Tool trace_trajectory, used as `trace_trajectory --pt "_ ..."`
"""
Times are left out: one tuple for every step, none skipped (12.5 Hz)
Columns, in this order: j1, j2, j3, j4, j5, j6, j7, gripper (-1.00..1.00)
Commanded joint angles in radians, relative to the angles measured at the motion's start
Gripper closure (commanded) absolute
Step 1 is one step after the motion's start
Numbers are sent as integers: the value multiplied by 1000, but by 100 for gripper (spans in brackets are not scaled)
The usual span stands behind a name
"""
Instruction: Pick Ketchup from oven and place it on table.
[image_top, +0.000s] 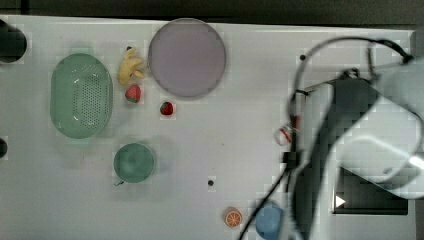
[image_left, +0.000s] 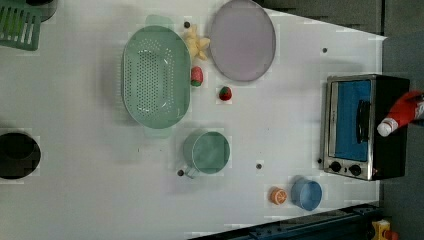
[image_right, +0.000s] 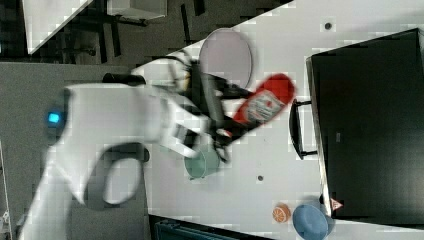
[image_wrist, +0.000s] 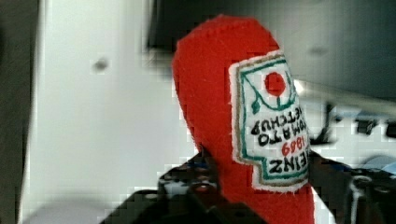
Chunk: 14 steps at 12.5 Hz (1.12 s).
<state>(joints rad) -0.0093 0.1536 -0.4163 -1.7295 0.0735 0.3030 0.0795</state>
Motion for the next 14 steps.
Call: trace_trajectory --pt "115 -59 112 5 17 -8 -24 -20" --pt "123 -65 147 5 17 -7 -24 -20" --pt "136 -66 203 4 17 -8 -24 -20" --pt "145 -62 272 -54 12 -4 -24 -20" --pt "145 -63 278 -118 11 6 -24 -20" --pt "143 -63 274 -175 6 45 -24 -20" --pt "142 -63 272 -220 -5 97 -24 -20" --pt "142 -63 269 -277 -23 162 -24 -20" --pt "142 -62 265 -337 -31 220 -24 -20" --pt "141 -61 261 -383 -31 266 -24 -20" --pt "141 -57 255 -422 -31 314 -24 -20" --pt "141 -53 251 -457 -31 360 -24 -20" --pt "140 -47 248 -490 -31 398 -24 -20" --pt "141 -39 247 -518 -31 428 -24 -20"
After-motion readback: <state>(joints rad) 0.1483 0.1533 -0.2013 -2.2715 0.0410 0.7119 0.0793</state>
